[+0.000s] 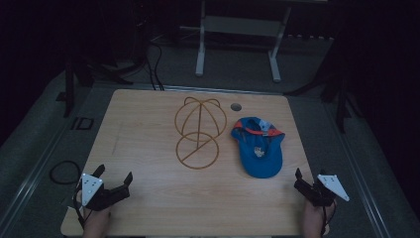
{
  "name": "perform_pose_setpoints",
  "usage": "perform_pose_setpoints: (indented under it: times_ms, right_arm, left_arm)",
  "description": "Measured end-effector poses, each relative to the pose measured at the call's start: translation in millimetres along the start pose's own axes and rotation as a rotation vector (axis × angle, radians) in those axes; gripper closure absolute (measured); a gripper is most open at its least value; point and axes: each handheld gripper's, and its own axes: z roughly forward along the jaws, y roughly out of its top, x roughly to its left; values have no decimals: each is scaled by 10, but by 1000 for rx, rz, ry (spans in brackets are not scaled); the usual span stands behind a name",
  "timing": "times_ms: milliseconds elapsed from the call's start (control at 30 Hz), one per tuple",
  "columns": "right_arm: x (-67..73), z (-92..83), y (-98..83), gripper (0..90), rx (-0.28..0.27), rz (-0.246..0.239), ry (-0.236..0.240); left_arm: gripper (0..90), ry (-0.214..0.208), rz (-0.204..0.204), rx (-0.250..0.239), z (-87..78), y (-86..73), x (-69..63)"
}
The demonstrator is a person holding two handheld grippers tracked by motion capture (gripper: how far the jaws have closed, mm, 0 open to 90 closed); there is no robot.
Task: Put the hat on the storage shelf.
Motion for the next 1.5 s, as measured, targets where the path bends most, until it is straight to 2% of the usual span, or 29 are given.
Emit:
perform_pose_setpoints:
  times_ms: [300, 367, 467, 567, 667, 733, 800, 867, 933, 1033, 1067, 1100, 1167, 1200, 1267, 1367, 1500]
  right_arm:
    - [36, -18, 19, 140, 14, -17, 28]
    - [90, -47, 48, 141, 24, -61, 28]
    - [112, -67, 103, 141, 20, -83, 35]
    - [143, -98, 181, 141, -4, -88, 71]
    - [192, -86, 270, 140, 16, -99, 110]
    - [213, -76, 340, 139, 29, -86, 145]
    - [217, -58, 421, 136, 39, -75, 178]
    - [201, -22, 506, 135, 45, -40, 224]
    - [192, 26, 596, 132, 59, -29, 241]
    - [195, 94, 723, 123, 58, -18, 262]
    - [198, 119, 763, 123, 53, -9, 261]
    - [198, 142, 799, 123, 51, -6, 290]
    - [210, 202, 866, 127, 52, -6, 312]
    - [217, 235, 896, 132, 55, -16, 333]
    - [242, 296, 954, 135, 56, -40, 337]
    - [291, 404, 1025, 140, 72, -86, 363]
    - [337, 567, 1088, 149, 82, -83, 400]
  left_arm:
    - [11, 2, 2, -14, -5, 1, -3]
    - [11, -10, -6, -22, -8, 10, -2]
    - [11, -17, -7, -23, -6, 11, -2]
    - [11, -34, -5, -27, -2, 9, -10]
    - [11, -36, -15, -33, 10, 18, -34]
    - [11, -45, -5, -32, 6, 19, -47]
    - [11, -47, 31, -28, 9, 14, -62]
    - [11, -51, 54, -23, 13, 13, -86]
    - [11, -60, 67, -27, 15, 11, -109]
    - [11, -80, 68, -24, 17, 21, -145]
    - [12, -99, 58, -27, 15, 25, -152]
    - [11, -113, 45, -22, 16, 30, -164]
    - [12, -121, 43, -9, 17, 33, -186]
    - [11, -128, 42, -4, 18, 33, -194]
    - [11, -129, 51, 6, 16, 38, -213]
    - [11, -145, 36, -1, 9, 50, -228]
    - [11, -151, 30, 12, 1, 59, -237]
